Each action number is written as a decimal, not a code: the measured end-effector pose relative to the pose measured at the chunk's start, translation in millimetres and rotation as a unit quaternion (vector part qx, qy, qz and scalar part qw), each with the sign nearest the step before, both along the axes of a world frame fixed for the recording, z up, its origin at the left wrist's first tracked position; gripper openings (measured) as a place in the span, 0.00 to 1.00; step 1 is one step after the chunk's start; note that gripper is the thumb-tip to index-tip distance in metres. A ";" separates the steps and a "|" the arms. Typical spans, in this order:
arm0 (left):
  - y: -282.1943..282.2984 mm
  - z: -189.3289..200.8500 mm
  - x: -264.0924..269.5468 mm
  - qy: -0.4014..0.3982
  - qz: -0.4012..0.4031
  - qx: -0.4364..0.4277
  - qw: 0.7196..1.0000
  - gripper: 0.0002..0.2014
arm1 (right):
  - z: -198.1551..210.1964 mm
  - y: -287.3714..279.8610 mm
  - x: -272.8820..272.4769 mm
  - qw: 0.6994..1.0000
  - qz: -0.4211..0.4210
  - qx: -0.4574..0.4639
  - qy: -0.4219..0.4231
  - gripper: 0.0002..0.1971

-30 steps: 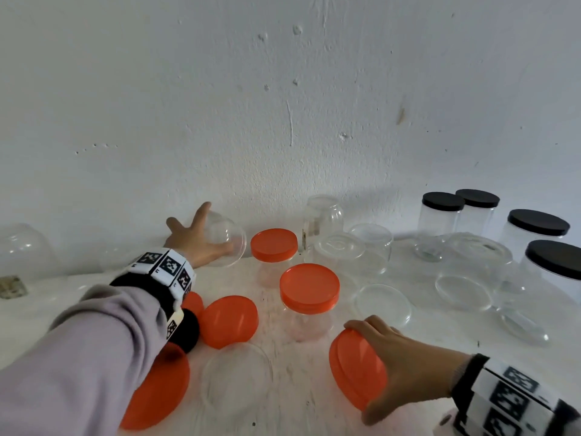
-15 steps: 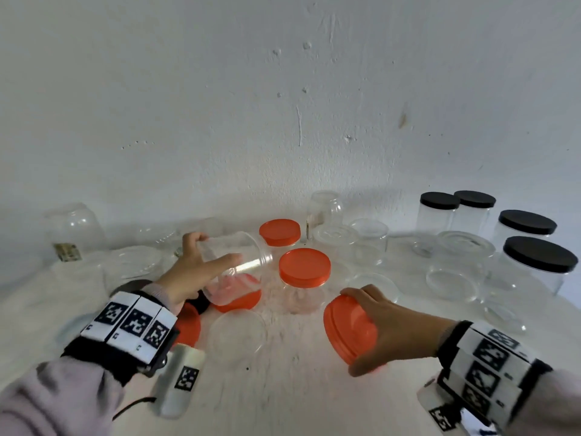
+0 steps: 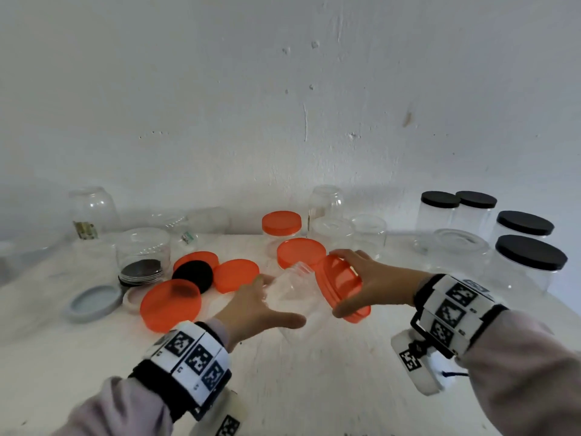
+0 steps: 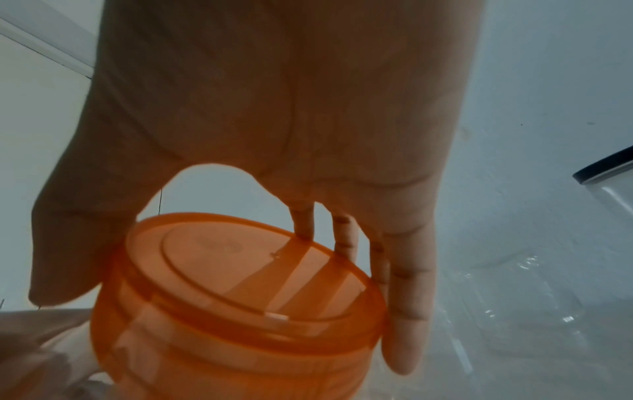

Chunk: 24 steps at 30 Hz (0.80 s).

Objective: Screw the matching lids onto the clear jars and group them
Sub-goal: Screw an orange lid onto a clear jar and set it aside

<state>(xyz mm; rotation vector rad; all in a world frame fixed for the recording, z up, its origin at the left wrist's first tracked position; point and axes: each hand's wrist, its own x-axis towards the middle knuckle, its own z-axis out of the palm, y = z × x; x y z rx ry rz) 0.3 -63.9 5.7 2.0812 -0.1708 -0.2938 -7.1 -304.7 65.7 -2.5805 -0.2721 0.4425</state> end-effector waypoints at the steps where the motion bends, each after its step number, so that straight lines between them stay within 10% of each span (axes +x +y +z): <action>1: -4.5 -2.1 -0.3 -0.003 -0.006 -0.002 1.000 0.46 | 0.8 0.0 2.1 1.000 0.002 -0.004 -0.001 0.56; 24: -13.6 -18.9 7.0 0.002 -0.118 0.132 0.984 0.56 | 10.4 10.8 24.2 0.993 0.050 -0.102 -0.015 0.57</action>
